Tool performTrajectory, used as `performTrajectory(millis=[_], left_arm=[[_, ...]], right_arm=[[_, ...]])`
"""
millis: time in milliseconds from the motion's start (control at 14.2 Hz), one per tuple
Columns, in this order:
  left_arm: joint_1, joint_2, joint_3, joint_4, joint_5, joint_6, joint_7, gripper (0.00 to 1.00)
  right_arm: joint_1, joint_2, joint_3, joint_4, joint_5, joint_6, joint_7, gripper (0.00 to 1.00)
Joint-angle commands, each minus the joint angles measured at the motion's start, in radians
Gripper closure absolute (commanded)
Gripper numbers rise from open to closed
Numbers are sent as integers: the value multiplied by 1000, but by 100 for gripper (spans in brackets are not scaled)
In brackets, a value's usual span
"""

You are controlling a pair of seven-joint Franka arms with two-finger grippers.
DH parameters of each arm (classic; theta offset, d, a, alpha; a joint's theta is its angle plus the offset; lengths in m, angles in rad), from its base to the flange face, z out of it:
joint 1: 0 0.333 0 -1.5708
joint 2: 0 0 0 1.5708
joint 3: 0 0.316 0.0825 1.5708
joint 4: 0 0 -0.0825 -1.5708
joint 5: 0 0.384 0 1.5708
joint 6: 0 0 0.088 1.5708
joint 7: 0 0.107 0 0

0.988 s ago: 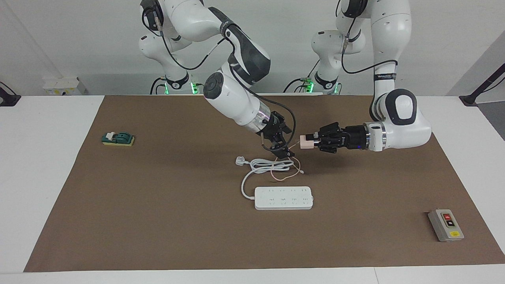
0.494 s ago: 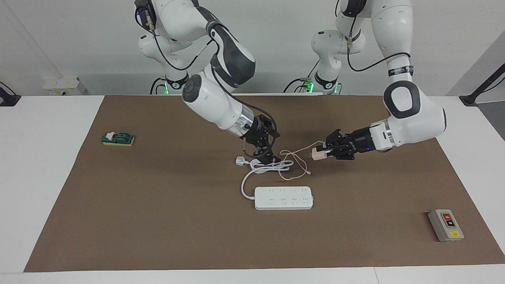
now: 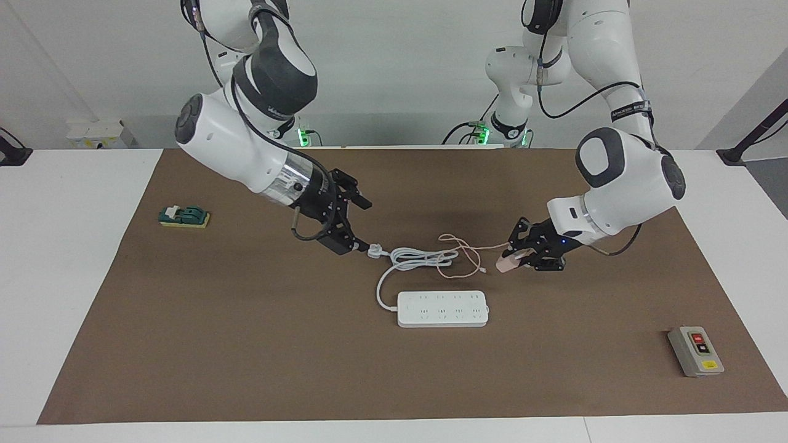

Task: Plug charger into power strip
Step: 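Move the charger with the left gripper while the right gripper withdraws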

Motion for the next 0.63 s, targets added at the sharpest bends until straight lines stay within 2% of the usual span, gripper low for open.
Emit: performTrajectory(millis=[0, 282, 423, 564], left_arm=[[-76, 28, 11, 30, 160, 94, 150, 100], [-140, 33, 12, -16, 230, 238, 266, 100], [-166, 30, 14, -51, 267, 291, 361, 100], [-176, 21, 14, -88, 316, 297, 376, 100]], right_arm=[[-36, -11, 3, 29, -79, -75, -163, 0], [-99, -60, 4, 29, -167, -132, -416, 0], [-113, -83, 4, 29, -259, -150, -587, 0], [-112, -111, 4, 28, -363, -152, -775, 0]])
